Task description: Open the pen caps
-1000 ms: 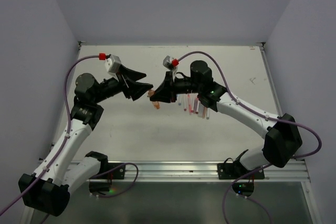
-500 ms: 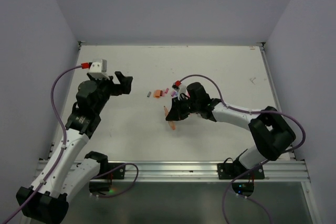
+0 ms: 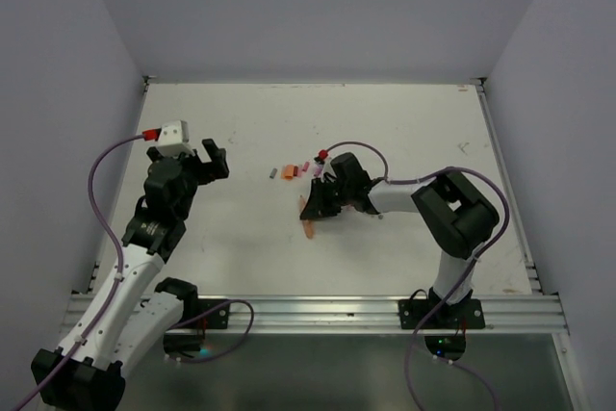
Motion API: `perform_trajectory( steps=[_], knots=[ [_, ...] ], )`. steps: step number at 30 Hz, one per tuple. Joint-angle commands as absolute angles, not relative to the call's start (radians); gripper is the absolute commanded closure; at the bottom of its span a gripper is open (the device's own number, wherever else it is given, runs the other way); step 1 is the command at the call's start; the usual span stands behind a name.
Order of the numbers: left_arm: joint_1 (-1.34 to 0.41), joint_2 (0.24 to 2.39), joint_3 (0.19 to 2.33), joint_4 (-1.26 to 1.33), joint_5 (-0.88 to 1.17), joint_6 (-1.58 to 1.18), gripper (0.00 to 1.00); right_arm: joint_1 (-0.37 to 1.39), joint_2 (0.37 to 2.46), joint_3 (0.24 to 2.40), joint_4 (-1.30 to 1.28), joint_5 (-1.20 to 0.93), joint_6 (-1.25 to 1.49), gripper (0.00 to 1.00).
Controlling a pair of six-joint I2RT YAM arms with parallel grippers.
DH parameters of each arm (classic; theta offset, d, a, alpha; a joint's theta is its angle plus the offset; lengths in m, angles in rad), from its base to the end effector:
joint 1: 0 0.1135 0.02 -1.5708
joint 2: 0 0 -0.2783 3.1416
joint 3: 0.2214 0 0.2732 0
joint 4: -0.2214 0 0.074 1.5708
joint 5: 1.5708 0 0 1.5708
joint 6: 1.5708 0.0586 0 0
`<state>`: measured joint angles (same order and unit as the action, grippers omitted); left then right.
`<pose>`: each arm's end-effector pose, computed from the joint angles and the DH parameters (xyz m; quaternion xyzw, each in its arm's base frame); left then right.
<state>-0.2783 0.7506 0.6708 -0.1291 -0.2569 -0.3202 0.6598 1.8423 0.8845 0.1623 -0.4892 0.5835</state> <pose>0.2106 -0.0447 0.3148 -0.0968 0.7687 -0.0890 0.6259 0.2874 0.2578 0.1083 -0.1257 0.8941 0.3958 0.1676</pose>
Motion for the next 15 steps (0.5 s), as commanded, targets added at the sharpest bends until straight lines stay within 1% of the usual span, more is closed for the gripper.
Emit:
perform_trajectory(
  steps=[1, 2, 3, 5, 6, 8, 9, 11, 12, 14, 15],
  knots=[
    [-0.281, 0.739, 0.666, -0.110, -0.298, -0.291, 0.03, 0.641, 1.859, 0.893, 0.180, -0.425, 0.607, 0.84],
    [-0.281, 0.736, 0.666, -0.110, -0.301, -0.290, 0.03, 0.634, 1.853, 0.890, 0.172, -0.408, 0.604, 0.80],
    [-0.281, 0.735, 0.666, -0.109, -0.301, -0.290, 0.03, 0.627, 1.848, 0.887, 0.166, -0.400, 0.598, 0.72],
    [-0.281, 0.736, 0.667, -0.109, -0.302, -0.290, 0.02, 0.614, 1.836, 0.868, 0.152, -0.384, 0.594, 0.66],
    [-0.281, 0.739, 0.667, -0.109, -0.301, -0.290, 0.02, 0.609, 1.819, 0.865, 0.149, -0.370, 0.588, 0.58],
    [-0.281, 0.744, 0.669, -0.109, -0.301, -0.290, 0.02, 0.598, 1.796, 0.864, 0.117, -0.353, 0.574, 0.49],
    [-0.281, 0.744, 0.670, -0.112, -0.299, -0.290, 0.02, 0.597, 1.766, 0.867, 0.103, -0.339, 0.557, 0.43],
    [-0.281, 0.742, 0.669, -0.112, -0.302, -0.291, 0.02, 0.597, 1.729, 0.887, 0.043, -0.319, 0.534, 0.36],
    [-0.281, 0.741, 0.672, -0.113, -0.301, -0.293, 0.02, 0.597, 1.679, 0.896, 0.020, -0.295, 0.511, 0.30],
    [-0.281, 0.736, 0.678, -0.120, -0.305, -0.299, 0.02, 0.597, 1.616, 0.920, -0.056, -0.255, 0.473, 0.25],
    [-0.281, 0.733, 0.683, -0.123, -0.308, -0.302, 0.02, 0.595, 1.583, 0.928, -0.081, -0.223, 0.459, 0.21]
  ],
)
